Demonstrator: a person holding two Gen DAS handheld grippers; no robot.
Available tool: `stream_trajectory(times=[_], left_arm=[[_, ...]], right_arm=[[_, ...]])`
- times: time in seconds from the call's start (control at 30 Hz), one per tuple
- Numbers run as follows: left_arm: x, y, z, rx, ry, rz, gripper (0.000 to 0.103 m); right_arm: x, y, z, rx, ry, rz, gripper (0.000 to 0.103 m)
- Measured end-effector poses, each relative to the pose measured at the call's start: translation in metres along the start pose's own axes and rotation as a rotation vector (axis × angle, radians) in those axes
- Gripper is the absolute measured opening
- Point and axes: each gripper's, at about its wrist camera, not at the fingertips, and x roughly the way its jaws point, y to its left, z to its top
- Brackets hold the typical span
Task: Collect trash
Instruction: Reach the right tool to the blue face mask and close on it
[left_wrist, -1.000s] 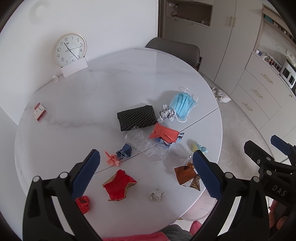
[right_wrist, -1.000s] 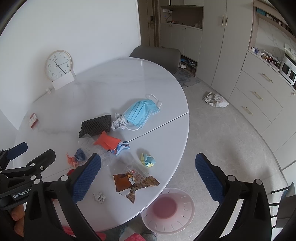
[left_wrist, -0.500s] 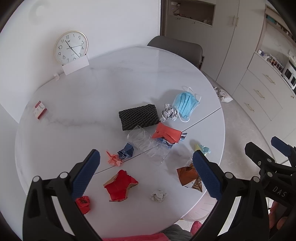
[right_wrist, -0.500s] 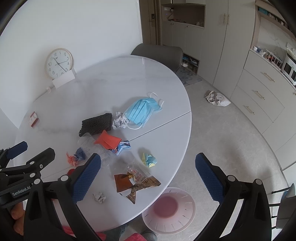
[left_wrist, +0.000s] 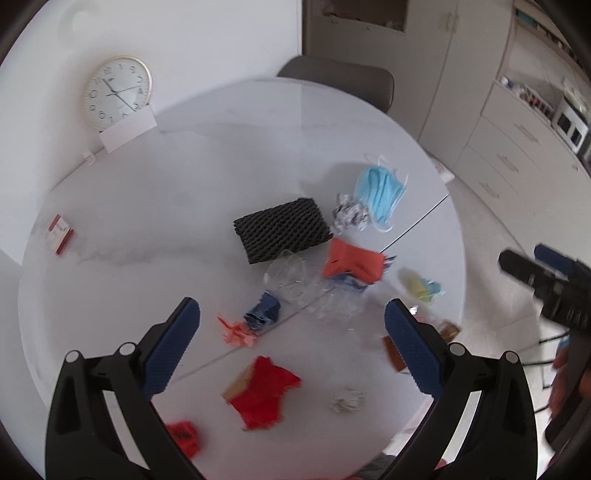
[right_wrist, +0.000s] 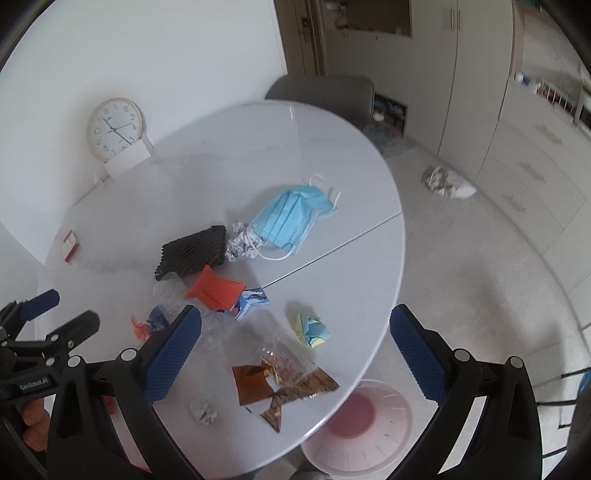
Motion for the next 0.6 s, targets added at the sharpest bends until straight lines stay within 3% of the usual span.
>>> stream_trajectory(times=[0.2, 0.47, 0.6], left_arm=[[0.042, 0.034, 0.016, 0.038, 0.052, 0.024, 0.096], [0.087, 0.072, 0.034, 0.009, 0.105, 0.023, 0.096], [0.104, 0.08, 0.039, 0.031, 0.124, 0.012, 0.096]], right_arm=[[0.068, -0.004, 0.033, 0.002, 0.098, -0.065, 0.101], [0.155, -0.009, 0.08, 0.123, 0.146, -0.031, 0.101], [0.188, -0.005, 0.1, 0.076, 0.16, -0.047, 0.099]])
